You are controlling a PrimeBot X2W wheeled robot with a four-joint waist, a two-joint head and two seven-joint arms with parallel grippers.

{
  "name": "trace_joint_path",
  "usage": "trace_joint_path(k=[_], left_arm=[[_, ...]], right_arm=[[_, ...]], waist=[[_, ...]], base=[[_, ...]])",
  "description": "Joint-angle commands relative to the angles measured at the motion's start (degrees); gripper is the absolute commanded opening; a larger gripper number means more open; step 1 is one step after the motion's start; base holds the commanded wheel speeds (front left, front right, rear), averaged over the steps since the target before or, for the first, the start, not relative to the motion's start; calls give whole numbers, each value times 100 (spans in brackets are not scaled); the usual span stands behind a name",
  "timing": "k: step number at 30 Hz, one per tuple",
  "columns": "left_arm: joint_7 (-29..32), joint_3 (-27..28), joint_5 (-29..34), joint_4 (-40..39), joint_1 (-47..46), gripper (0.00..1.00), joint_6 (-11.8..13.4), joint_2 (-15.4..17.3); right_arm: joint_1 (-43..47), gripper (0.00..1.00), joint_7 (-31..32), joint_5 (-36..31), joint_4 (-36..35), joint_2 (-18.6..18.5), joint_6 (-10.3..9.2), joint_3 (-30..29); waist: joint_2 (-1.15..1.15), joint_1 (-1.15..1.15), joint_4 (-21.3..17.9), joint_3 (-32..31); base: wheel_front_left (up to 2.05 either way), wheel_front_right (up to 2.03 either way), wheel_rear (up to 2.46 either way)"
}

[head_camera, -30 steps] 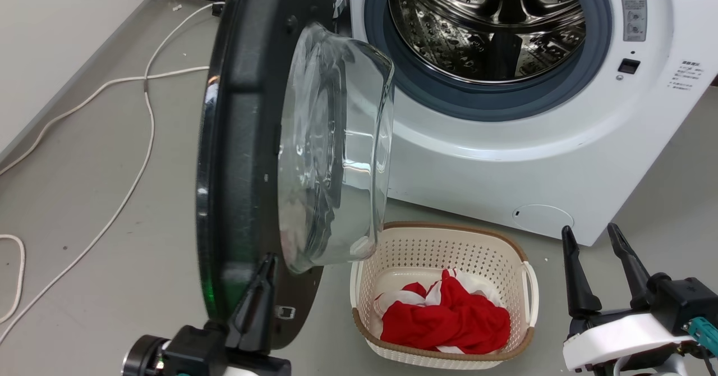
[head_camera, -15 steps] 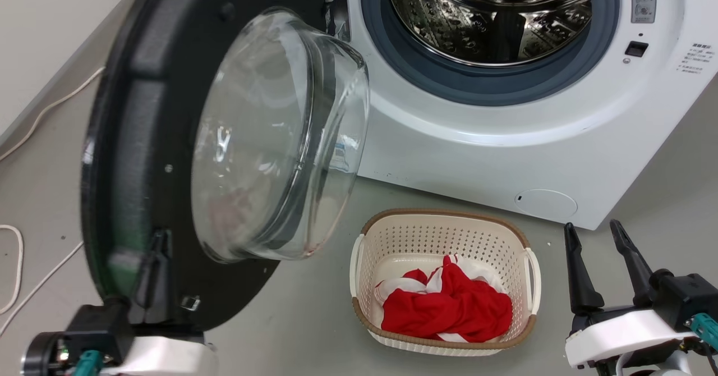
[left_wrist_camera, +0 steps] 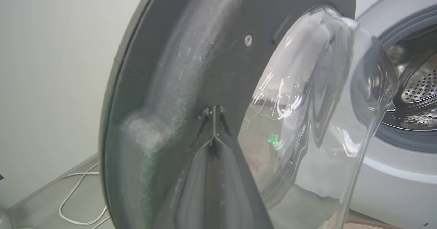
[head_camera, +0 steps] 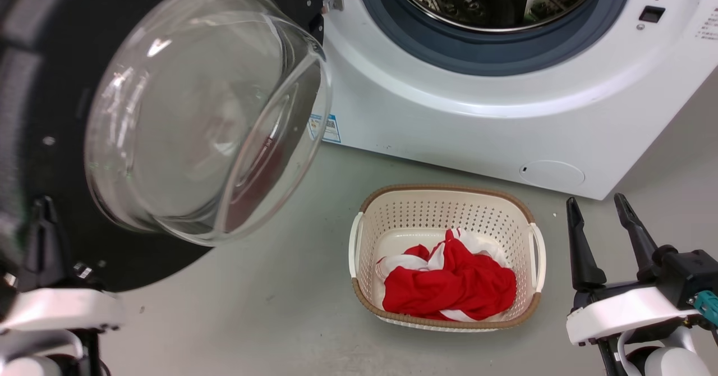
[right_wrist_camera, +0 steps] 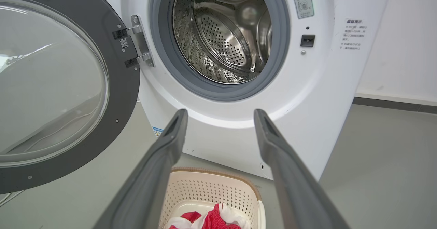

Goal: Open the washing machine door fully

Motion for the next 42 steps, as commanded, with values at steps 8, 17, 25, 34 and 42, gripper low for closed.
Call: trace_joint_path(k=[8,17,25,34,42], left_arm=[[-203,421,-305,1141,-743,0,-304,454],[-412,722,-424,2264,-1337,0,-526,844],[-523,621,-229,2308,-1111,0,-519,719],[-544,260,93,1438,-320,0,-370,318],[-384,-498,331,824,193,0,-364,-182]], right_arm=[[-154,100,35,-73,-39,12,-4,34],[-238,100,19,-104,-37,13,-4,34],[-101,100,-53,-23,68,13,-4,6],[43,100,-153,56,183,12,-4,21],[169,100,-191,83,258,12,-4,123]], waist=[[0,-1,-101,176],[0,-1,-226,214],[0,-1,-294,4],[0,-1,-363,-323],[0,-1,-517,-596]], base=[[0,0,0],[0,0,0],[0,0,0],[0,0,0],[0,0,0]])
